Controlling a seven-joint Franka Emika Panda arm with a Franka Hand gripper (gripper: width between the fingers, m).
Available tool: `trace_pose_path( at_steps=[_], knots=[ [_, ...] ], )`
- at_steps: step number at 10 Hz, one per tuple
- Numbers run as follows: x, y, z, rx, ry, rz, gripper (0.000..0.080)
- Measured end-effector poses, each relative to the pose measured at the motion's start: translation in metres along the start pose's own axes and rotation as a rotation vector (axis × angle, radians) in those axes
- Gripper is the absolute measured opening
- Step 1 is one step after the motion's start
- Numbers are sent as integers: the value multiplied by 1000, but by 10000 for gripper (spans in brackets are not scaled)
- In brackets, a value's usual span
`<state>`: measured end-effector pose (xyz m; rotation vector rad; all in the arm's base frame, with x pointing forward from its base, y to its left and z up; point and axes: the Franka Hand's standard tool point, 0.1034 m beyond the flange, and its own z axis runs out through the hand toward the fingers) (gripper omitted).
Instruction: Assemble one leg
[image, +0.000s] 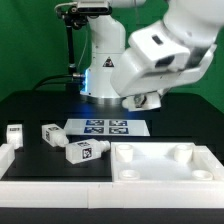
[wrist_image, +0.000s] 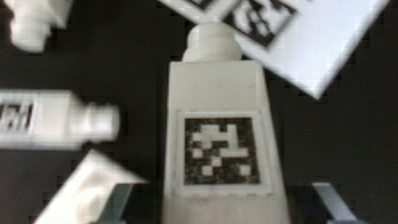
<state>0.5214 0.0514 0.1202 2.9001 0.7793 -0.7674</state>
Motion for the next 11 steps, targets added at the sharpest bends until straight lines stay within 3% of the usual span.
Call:
trace_pose_path(
  at_steps=[1,2,4,7,9,10,11],
  knots=[
    [11,26,-17,-10,118,-19,287],
    [13,42,-21,-30,210,-14,287],
    [9,41,-17,-57,316,-14,287],
    [14,51,-22,-95,474,-1,287],
    [36,45,-49,-56,594,24,287],
    [48,47,-57,-63,679,62,287],
    [57,40,-55,-87,739,79,287]
  ],
)
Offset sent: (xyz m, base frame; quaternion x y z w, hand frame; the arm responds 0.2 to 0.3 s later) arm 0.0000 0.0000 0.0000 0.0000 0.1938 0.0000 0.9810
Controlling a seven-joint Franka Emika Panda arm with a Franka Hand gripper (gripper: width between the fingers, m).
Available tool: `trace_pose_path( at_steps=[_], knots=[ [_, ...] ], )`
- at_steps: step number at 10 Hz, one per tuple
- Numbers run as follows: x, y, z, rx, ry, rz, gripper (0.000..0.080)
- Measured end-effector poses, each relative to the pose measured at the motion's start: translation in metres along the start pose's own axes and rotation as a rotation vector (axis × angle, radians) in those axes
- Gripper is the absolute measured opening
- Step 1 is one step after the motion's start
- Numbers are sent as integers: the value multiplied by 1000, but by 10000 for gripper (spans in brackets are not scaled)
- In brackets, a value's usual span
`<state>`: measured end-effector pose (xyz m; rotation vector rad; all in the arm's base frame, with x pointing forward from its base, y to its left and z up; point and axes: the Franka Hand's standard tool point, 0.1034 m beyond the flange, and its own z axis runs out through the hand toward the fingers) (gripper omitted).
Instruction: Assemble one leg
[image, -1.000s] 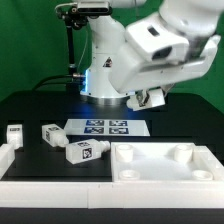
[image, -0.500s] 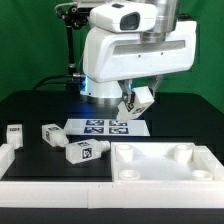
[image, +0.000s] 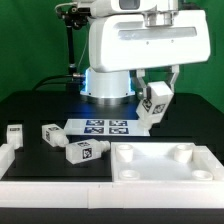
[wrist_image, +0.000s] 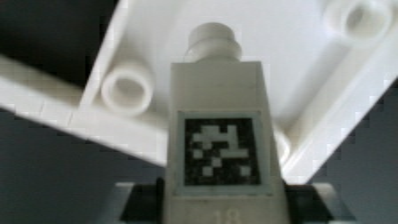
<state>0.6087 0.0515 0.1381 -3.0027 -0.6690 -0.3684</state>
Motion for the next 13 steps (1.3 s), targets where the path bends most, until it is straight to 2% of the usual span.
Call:
trace_pose_path(
  at_steps=[1,2,3,4,6,7,8,10,11,13],
  knots=[
    [-1,-10,7,-46,86,-5,287],
    [-12,-7,12,-74,122,-5,287],
    [-13,6,8,-114,168,-22,287],
    [-14,11,9,-133,195,-16,287],
    [-15,8,11,-129,195,-3,287],
    [-10,-7,13,-100,188,53,287],
    [2,-18,15,-80,195,68,287],
    [22,-31,27,-60,224,104,287],
    [32,-39,28,-50,237,131,287],
    [31,-38,29,-52,235,123,287]
  ],
)
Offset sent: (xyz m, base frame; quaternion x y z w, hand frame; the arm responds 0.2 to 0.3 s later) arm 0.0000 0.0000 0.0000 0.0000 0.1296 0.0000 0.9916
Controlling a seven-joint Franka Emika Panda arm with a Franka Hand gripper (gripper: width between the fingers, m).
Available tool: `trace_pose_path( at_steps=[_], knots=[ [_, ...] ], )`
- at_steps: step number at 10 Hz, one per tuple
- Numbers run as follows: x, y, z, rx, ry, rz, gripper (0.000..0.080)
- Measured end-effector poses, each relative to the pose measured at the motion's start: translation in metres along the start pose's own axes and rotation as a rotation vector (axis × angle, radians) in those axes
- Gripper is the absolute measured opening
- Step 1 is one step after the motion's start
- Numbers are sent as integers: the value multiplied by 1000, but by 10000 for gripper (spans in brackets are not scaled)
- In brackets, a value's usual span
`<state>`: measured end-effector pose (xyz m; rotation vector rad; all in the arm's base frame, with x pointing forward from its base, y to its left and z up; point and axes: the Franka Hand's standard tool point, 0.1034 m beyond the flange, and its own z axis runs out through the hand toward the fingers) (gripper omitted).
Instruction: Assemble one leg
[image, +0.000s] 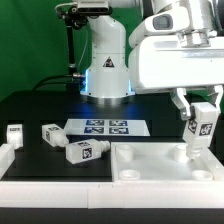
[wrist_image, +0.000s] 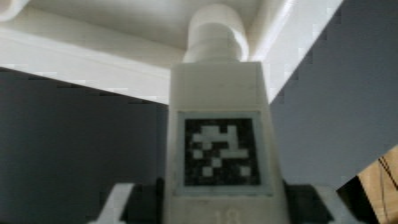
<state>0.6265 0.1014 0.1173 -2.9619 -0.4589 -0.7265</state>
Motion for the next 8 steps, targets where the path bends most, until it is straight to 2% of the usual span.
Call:
trace_pose_path(
  at_steps=[2,3,4,6,8],
  knots=[
    [-1,1,0,-4,4,-3,287],
    [-6,7,1,-22,26,-7,287],
    [-8,8,5,-26,32,-1,287],
    [-9,4,13,-20,31,11,287],
    [-4,-6,16,-9,34,21,287]
  ],
)
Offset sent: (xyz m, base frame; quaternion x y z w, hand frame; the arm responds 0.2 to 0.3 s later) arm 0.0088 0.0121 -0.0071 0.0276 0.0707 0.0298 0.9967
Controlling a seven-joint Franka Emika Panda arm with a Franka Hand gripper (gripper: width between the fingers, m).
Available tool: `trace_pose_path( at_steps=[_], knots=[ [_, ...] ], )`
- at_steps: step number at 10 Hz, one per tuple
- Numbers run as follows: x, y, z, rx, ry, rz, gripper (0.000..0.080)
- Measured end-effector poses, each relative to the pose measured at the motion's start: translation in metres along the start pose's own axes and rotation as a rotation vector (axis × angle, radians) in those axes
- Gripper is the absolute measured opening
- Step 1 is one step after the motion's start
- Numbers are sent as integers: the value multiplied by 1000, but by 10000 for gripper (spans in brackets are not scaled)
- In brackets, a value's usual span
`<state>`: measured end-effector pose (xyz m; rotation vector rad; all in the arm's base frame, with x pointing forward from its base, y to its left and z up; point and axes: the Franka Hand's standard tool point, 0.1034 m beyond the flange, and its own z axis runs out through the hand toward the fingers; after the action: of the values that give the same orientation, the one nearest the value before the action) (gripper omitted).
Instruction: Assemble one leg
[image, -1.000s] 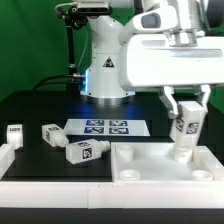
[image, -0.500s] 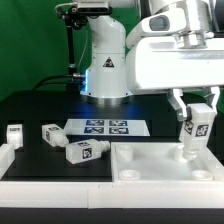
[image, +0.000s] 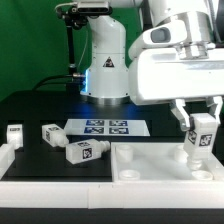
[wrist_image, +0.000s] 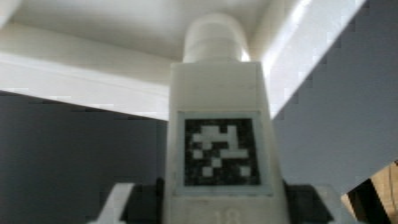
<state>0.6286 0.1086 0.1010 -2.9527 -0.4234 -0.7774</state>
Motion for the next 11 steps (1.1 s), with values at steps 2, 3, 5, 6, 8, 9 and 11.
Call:
trace_pose_path(
  at_steps=[2,3,5,6,8,9,11],
  knots=[
    [8,-2,4,3,10,3,287],
    [9,-6,7,7,10,3,287],
    [11,-4,11,-3,28,4,287],
    [8,-3,14,-5,28,3,287],
    [4,-2,17,-7,25,5,287],
    [1,-1,18,-10,26,4,287],
    [-3,2,20,-27,54,4,287]
  ],
)
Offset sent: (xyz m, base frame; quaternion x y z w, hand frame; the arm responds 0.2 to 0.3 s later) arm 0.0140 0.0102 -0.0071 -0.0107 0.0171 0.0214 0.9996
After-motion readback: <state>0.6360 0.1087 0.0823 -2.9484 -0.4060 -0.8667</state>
